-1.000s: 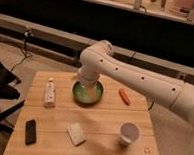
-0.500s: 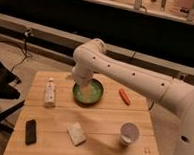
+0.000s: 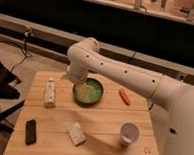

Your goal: Place the bottle in the ceramic bowl

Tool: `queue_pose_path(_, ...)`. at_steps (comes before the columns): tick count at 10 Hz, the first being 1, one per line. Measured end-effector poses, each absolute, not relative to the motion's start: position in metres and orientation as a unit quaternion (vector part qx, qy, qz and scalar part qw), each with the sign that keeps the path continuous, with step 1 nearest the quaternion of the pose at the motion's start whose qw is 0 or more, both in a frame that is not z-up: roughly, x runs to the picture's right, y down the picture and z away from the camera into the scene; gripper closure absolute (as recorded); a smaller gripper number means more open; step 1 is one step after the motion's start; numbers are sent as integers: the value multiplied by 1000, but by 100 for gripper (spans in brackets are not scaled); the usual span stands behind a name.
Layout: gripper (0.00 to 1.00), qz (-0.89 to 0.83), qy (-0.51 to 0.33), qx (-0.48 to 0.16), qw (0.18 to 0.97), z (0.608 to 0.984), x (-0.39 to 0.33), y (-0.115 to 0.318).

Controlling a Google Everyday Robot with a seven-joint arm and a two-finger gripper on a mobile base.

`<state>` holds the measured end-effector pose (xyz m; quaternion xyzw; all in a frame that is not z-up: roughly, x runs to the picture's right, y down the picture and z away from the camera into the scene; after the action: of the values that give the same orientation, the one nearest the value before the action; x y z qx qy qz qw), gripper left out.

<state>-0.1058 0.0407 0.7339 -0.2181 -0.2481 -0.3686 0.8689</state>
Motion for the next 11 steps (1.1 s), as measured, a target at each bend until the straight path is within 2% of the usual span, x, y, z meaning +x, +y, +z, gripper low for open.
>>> queue_pose_path(11, 20, -436, -274, -225, 827, 747, -155, 37)
